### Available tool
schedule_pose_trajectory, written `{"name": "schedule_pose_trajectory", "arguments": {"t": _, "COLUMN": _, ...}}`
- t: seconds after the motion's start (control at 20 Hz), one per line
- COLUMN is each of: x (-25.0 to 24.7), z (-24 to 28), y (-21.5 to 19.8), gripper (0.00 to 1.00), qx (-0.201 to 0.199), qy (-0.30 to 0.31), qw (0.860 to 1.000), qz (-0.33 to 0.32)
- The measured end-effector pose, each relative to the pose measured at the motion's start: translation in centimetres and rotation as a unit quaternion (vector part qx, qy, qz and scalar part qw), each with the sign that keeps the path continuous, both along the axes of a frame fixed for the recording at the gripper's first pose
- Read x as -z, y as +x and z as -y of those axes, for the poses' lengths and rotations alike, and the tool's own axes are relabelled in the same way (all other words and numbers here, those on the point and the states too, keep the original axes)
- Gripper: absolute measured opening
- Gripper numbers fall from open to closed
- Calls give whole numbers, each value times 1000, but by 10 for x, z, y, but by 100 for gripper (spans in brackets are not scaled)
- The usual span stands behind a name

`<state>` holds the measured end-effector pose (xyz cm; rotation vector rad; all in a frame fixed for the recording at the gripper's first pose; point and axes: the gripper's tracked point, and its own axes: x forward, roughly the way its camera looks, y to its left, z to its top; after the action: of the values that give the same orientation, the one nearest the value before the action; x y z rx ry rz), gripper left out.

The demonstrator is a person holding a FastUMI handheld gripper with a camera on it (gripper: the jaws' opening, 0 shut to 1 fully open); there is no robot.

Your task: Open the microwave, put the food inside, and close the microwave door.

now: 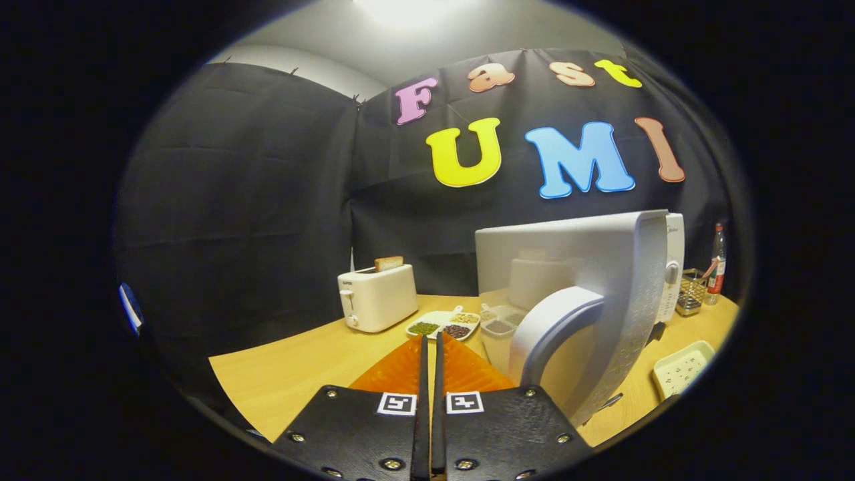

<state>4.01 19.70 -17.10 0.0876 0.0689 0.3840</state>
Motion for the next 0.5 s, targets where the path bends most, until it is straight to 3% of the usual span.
{"name": "schedule_pose_trajectory", "arguments": {"t": 0.5, "x": 15, "z": 78, "y": 42, "gripper": 1, "qx": 104, "qy": -5, "qw": 994, "qz": -26}}
